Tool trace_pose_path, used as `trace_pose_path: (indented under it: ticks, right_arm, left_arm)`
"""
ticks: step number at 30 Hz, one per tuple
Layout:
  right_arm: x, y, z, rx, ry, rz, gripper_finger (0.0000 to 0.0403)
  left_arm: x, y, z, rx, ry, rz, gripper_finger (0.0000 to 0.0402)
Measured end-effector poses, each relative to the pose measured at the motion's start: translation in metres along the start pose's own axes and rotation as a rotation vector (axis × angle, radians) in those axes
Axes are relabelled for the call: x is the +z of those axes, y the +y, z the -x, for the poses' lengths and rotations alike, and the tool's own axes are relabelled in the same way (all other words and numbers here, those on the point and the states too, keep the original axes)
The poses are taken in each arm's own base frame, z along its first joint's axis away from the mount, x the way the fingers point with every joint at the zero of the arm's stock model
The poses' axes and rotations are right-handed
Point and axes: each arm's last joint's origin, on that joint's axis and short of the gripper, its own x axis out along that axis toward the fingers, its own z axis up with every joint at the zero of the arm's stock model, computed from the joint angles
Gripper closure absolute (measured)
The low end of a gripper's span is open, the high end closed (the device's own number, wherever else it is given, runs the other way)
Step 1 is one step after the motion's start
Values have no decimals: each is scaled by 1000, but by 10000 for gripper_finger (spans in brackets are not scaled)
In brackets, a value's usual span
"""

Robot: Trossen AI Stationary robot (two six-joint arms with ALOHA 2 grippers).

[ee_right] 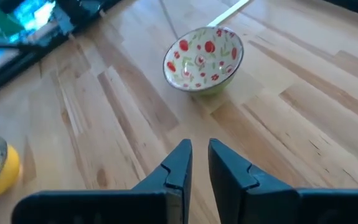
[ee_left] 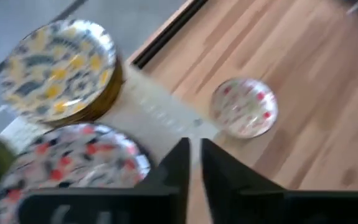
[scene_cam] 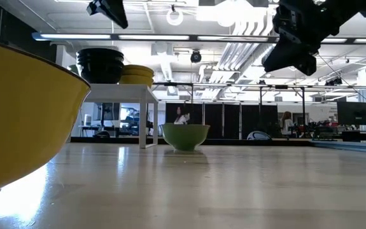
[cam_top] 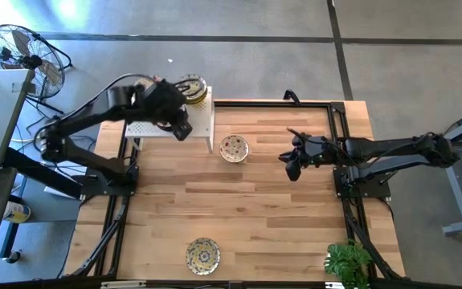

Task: Pick & Place Mini bowls
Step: Stack the red patterned bowl on the red patterned bowl on the shelf

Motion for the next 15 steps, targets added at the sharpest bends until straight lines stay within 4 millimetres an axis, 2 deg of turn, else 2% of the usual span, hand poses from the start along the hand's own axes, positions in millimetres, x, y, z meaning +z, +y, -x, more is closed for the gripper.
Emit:
trace_pose_path:
  ticks: [3,7,12,15]
  right_arm:
    - [5,-3,-7,4,-16,-35,358]
    - [13,-4,-23,32,-34,-59,342]
    - [20,2,-48,22,-11,8,301]
    - [33,0,-68,-20,13,-30,268]
  left_arm:
    - [-12,-8,5,-106,-132,30,394]
    - [-35,-19,7,-244,-270,59,383]
    - [-67,-33,0,-377,-353,71,397]
    - [-84,-37,-3,-429,-370,106,399]
